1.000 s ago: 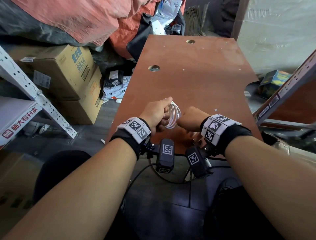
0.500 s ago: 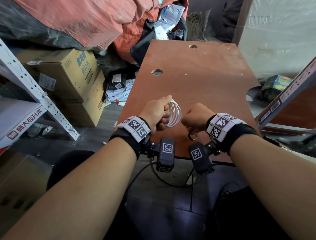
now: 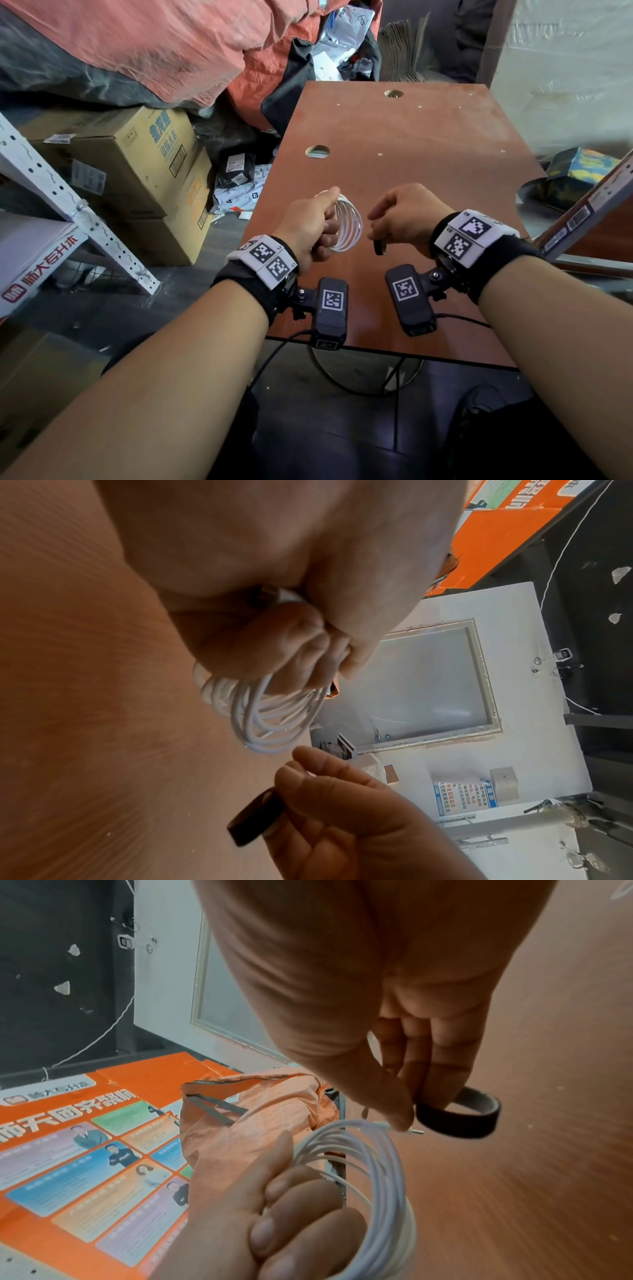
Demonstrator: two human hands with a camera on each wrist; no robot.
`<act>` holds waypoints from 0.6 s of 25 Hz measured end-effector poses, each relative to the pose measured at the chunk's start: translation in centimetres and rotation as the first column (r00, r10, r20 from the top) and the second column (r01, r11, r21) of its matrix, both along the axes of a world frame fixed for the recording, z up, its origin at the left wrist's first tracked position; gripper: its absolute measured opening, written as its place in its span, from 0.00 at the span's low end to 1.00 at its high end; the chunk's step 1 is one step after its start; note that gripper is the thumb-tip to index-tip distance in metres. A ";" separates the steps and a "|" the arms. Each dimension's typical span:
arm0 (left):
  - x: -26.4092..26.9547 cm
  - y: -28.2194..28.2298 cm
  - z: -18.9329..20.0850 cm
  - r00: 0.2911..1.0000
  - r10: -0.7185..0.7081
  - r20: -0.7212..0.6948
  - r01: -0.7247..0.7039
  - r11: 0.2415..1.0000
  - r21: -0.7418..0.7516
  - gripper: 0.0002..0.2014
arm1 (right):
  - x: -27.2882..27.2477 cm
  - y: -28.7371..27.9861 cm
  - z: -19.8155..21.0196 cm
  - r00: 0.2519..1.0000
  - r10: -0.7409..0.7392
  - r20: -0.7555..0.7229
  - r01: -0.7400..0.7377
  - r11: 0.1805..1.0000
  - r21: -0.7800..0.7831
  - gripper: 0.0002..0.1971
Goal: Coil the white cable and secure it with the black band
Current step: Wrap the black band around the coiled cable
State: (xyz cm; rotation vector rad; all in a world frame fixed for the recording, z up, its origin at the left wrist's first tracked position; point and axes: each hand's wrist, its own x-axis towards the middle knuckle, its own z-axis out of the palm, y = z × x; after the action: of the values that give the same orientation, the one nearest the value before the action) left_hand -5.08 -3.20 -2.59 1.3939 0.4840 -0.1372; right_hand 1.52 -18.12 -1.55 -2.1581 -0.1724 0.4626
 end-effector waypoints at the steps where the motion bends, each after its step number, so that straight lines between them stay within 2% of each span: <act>1: 0.4 0.1 -0.1 1.000 -0.001 0.001 0.001 1.000 0.003 0.22 | 0.5 0.0 -0.1 1.000 -0.013 -0.001 0.013 0.999 0.031 0.11; 10: 3.3 0.5 -1.0 0.998 0.035 0.046 -0.035 0.999 -0.001 0.22 | 2.9 -0.3 -0.8 0.993 -0.024 0.113 0.000 0.978 0.208 0.16; 15: 4.3 0.3 -2.0 0.998 0.028 0.050 -0.027 0.999 -0.024 0.22 | 3.7 0.4 -1.1 0.992 -0.022 0.124 -0.021 0.942 0.336 0.16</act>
State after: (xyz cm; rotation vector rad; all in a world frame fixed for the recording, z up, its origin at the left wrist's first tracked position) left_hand -0.76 -2.92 -4.63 1.3641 0.4587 -0.0848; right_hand 5.24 -17.75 -2.65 -1.8493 -0.2996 0.2727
